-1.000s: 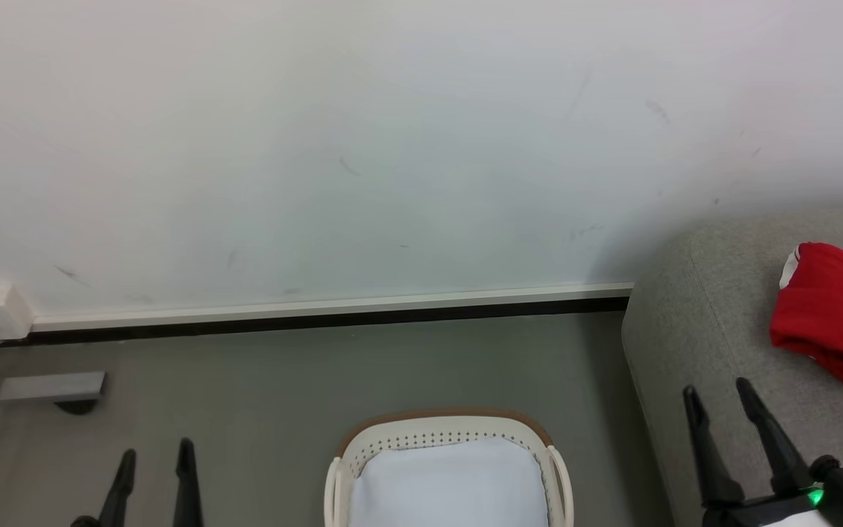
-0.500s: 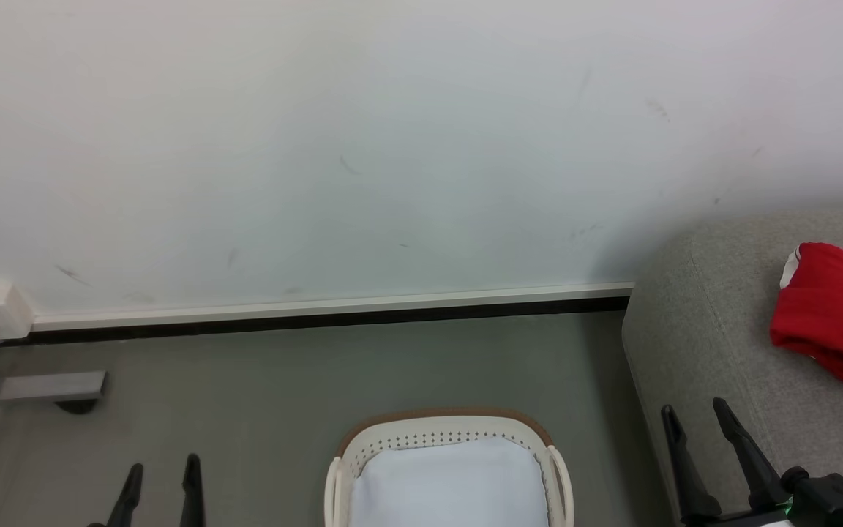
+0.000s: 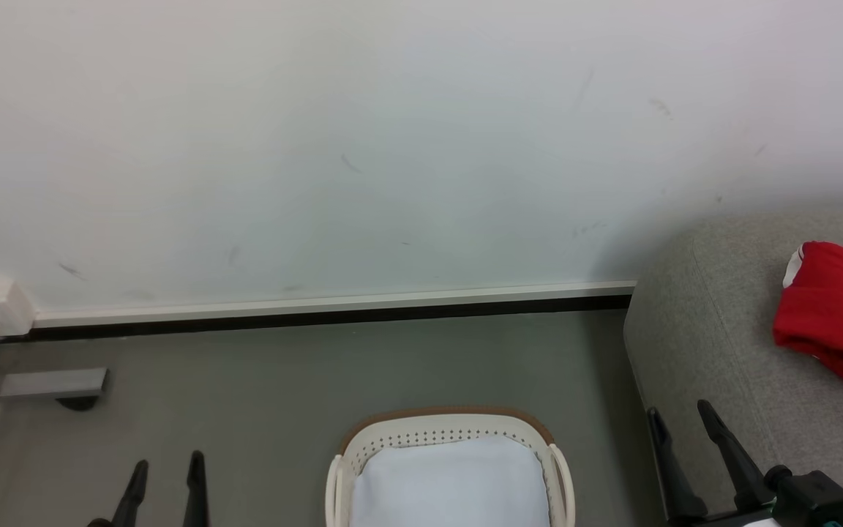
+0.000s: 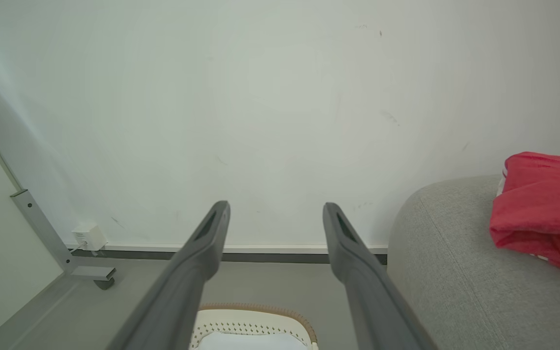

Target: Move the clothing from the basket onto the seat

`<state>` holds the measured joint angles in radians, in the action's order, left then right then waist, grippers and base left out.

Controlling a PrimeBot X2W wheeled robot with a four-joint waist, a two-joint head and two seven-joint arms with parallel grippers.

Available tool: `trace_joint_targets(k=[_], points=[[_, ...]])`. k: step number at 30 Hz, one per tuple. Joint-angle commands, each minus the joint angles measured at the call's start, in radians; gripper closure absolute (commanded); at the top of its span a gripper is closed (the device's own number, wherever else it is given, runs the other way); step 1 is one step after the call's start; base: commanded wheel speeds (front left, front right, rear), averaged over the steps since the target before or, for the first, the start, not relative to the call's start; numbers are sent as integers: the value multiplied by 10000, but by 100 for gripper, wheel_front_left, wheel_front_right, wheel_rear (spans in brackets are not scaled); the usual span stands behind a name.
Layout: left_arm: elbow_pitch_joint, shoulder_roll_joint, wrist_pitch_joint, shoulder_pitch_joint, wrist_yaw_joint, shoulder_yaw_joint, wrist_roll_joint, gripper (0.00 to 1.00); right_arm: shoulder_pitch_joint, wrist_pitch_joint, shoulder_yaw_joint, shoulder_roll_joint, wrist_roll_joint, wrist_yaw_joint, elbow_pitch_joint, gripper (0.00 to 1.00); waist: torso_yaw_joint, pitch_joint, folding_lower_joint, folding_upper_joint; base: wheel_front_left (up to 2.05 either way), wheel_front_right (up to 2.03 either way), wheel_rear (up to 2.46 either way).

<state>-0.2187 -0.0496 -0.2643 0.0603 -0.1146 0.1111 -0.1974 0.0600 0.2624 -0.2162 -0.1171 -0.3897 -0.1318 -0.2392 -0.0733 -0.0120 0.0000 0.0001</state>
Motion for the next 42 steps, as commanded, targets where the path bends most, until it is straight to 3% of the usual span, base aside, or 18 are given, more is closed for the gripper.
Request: trace_joint_targets(k=[1,8,9,12,42], points=[[-35,-24,0,-80,-21,23,-47,0,116,31,3,20,-89,23,-45,0,-2,4,0,-1,0,0,0],[-189,-25,0,-137,-50,45,-164,0,163,31,47,31,-51,23,43,0,-39,32,0,-1,0,0,0],[-187,2,3,-61,-12,32,-105,100,19,-1,18,12,-9,0,23,100,-38,33,0,-1,0,0,0],[-463,76,27,31,-8,35,-141,100,-154,-42,-29,24,-46,-2,-209,100,-37,34,0,-1,0,0,0],[-365,33,1406,-656,-54,37,-5261,100,148,-1240,998,100,-4679,4,-148,100,149,54,0,-1,0,0,0]])
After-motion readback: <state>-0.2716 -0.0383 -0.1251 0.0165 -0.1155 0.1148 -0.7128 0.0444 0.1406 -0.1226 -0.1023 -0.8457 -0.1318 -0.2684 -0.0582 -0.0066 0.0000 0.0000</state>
